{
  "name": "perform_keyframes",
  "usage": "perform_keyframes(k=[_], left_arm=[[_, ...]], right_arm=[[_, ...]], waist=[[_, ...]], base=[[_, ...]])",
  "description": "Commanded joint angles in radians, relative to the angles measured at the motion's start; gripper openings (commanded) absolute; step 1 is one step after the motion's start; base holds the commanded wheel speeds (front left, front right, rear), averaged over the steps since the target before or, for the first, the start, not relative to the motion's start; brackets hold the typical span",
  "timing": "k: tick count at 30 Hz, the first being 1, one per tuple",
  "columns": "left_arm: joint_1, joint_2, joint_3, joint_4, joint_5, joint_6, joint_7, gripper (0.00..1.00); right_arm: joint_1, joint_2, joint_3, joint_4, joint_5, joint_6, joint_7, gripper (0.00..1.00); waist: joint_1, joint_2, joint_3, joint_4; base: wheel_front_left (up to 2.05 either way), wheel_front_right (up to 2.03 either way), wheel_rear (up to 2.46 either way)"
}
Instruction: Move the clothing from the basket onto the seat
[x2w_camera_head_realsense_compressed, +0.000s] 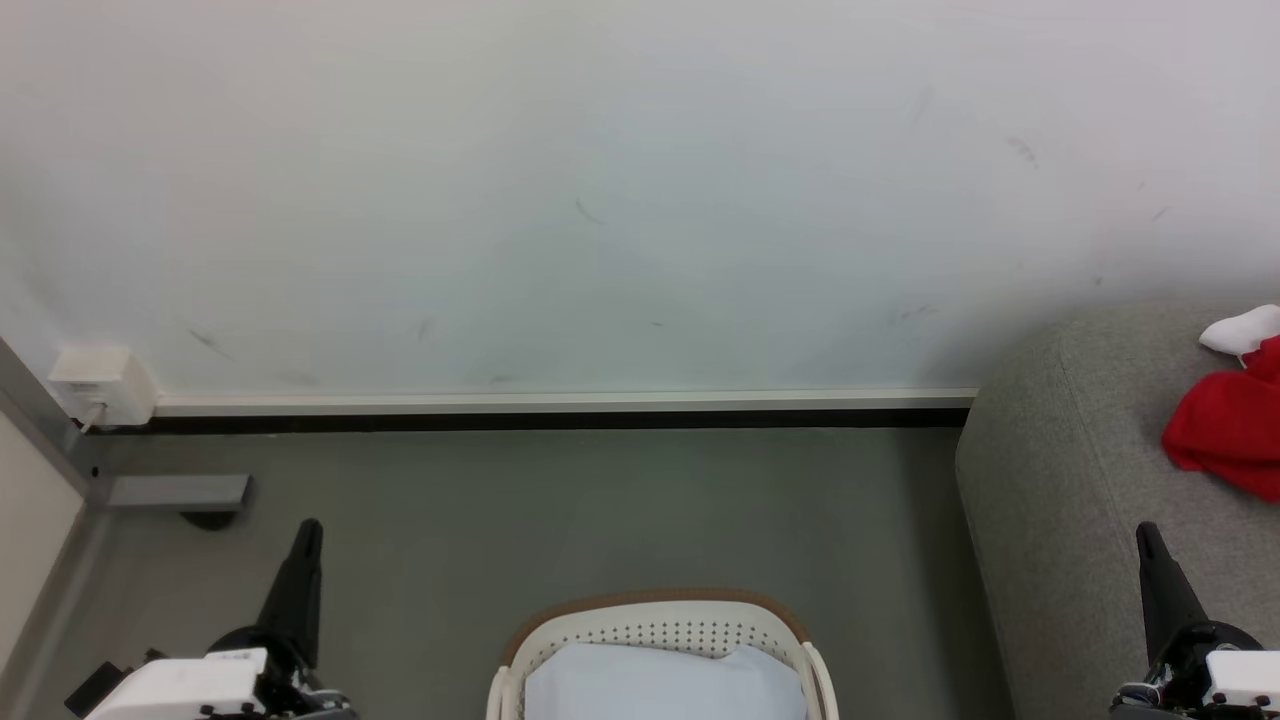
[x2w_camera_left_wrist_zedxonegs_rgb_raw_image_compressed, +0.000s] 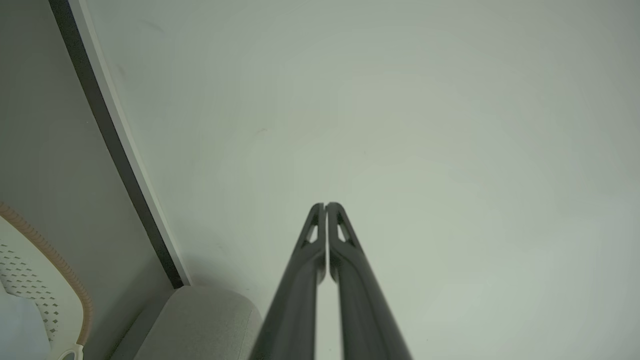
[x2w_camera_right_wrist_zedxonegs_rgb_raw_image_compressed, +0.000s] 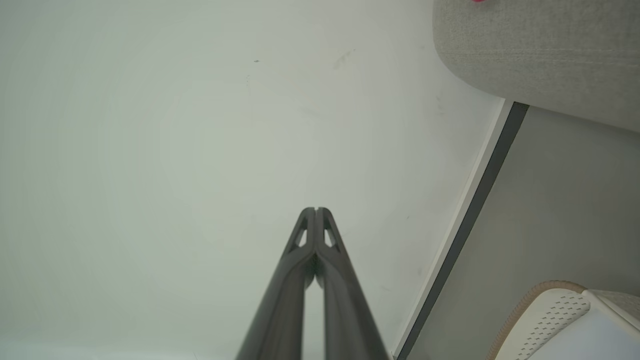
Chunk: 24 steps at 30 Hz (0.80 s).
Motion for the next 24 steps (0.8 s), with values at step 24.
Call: perform_keyframes(k=[24], left_arm=[[-0.007,0.002,0.003,-0.002,-0.014,-0.001,0.004,0.0]], right_arm=[[-0.009,-0.01,0.005,-0.004,0.006,-0.002,-0.003,0.0]], waist=[[-0.0001,0.0,0.0,0.0]], base=[[0.0,0.0,0.0]])
